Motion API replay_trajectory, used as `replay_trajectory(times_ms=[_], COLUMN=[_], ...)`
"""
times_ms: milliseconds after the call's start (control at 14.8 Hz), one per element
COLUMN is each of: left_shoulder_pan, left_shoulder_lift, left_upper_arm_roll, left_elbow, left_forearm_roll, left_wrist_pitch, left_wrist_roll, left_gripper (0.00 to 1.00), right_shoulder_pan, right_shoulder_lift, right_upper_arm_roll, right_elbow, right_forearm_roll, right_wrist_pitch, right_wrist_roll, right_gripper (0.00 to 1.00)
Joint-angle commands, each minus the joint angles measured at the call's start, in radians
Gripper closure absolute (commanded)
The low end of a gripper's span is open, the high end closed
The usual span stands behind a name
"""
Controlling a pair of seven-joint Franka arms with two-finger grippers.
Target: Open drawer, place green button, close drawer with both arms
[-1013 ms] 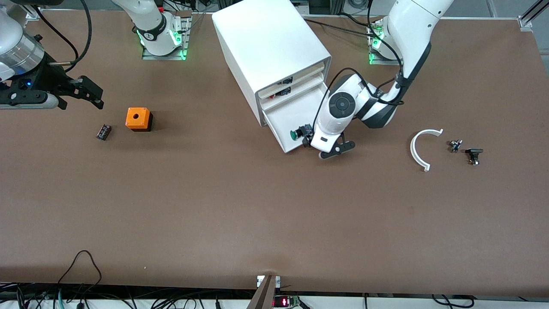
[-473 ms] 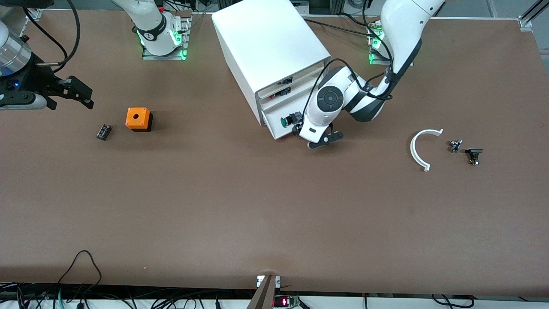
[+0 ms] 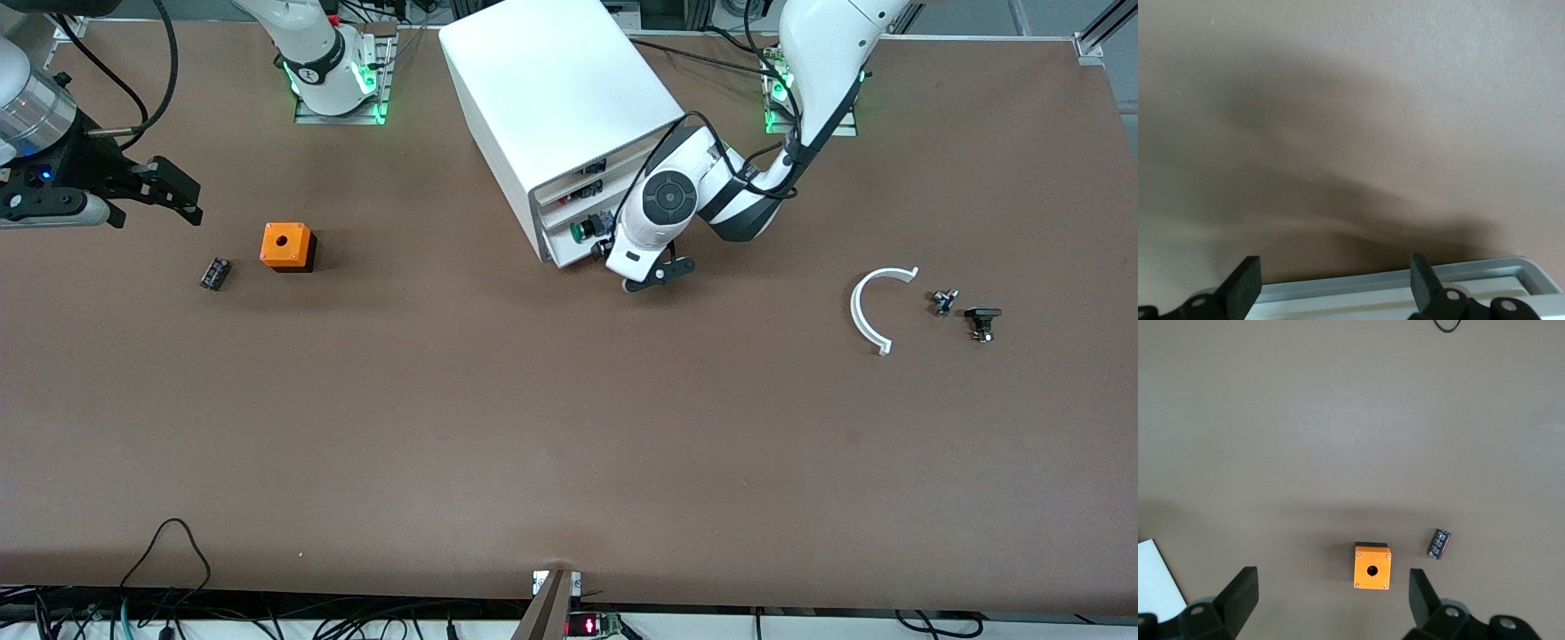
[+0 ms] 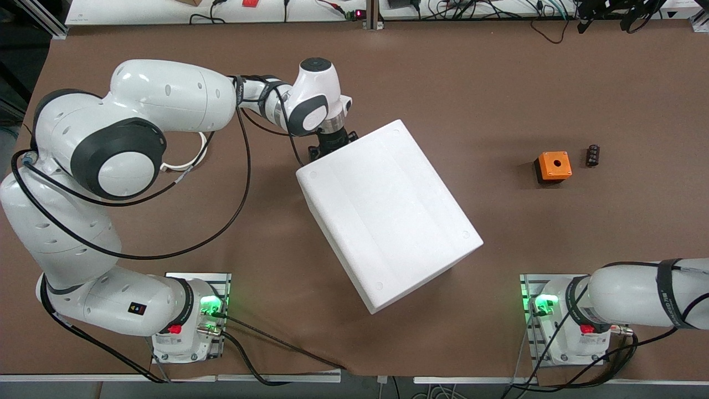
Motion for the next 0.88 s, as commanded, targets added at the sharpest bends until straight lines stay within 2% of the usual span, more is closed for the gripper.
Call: replay_trajectory(times_ms=[0, 810], left_shoulder_pan=[0.004, -0.006], left_shoulder_lift=[0.007, 0.008], left_upper_arm_roll=[-0.026, -0.061], left_elbow=[0.001, -0.007], left_forearm_roll=[-0.07, -0.102], left_wrist_pitch=[-0.023, -0.068], left_wrist_roll=[0.0, -0.017], left_gripper=[0.01, 0.01], right_shoulder_pan=[-0.016, -0.019], right_shoulder_lift=[0.012, 0.02], right_upper_arm_roll=[0.009, 0.005], right_elbow=[0.025, 0.032], right_forearm_roll=[-0.004, -0.001], right_wrist_pitch=[-0.007, -0.01], right_wrist_roll=[-0.008, 0.063], right_gripper=[0.0, 0.0])
